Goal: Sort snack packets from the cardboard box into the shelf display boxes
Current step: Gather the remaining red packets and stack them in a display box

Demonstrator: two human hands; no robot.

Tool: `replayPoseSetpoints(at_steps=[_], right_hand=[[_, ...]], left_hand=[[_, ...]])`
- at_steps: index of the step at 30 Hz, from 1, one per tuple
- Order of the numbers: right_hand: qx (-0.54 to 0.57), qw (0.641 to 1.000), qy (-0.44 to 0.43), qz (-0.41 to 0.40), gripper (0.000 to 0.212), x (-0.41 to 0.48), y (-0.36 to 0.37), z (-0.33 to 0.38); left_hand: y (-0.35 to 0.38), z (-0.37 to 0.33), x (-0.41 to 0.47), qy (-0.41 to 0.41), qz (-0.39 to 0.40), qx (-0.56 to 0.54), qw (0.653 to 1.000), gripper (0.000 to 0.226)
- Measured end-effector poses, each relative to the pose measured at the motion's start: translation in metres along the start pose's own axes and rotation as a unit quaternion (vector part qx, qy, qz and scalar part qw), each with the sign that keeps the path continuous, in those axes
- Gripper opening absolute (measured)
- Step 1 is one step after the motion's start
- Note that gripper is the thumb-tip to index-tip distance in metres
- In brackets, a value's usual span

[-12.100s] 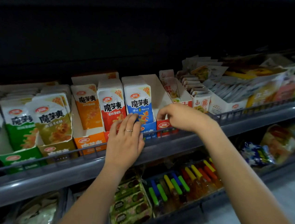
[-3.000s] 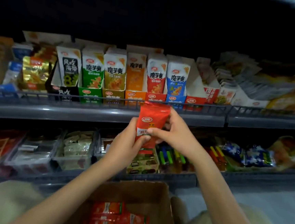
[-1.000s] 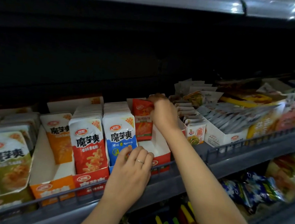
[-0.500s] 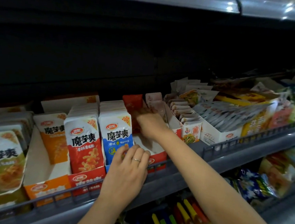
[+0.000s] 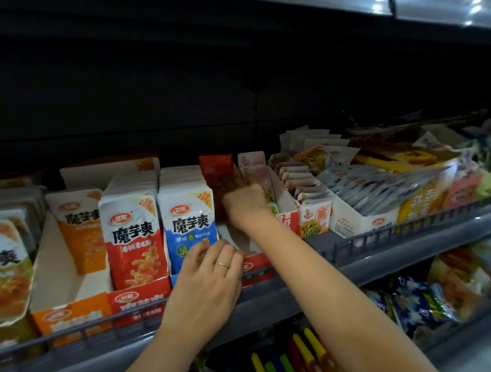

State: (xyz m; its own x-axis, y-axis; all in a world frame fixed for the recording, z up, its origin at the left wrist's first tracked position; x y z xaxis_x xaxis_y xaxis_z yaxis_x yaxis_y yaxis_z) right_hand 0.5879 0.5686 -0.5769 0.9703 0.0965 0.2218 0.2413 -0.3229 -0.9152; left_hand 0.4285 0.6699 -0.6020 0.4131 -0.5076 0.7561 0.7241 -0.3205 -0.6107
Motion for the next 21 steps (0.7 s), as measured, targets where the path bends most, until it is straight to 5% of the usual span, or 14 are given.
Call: replayPoseSetpoints(at_steps=[10, 17, 21], right_hand=[[0.094, 0.989, -0.045, -0.101, 0.063, -0.103, -0.063, 0.012], [0.183, 0.96, 0.027, -0.209, 0.036, -0.194, -0.095, 0.006], [0.214, 0.955, -0.053, -0.199, 0.021, -0.226, -0.106, 0.028]], left_hand=[[-0.003, 0.0, 0.0, 0.007, 0.007, 0.01, 1.0, 0.036], [-0.023, 0.0, -0.004, 0.029, 0.046, -0.003, 0.998, 0.044], [-0.074, 0.0, -0.036, 0.072, 0.007, -0.072, 0.995, 0.04]])
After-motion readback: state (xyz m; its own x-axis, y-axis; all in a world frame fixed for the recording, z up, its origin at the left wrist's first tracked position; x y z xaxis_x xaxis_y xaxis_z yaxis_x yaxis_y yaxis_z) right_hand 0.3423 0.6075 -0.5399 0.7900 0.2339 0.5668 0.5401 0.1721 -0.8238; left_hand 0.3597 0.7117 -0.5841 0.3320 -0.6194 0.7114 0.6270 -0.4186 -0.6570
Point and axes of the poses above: each hand's wrist, its own x-axis towards the middle knuckle, its own y-axis out of the palm, z = x × y, the point moved 8 cm from there along x, towards the middle knuckle, and after that the axes turned 12 degrees about -y, right-handed, at the moved point
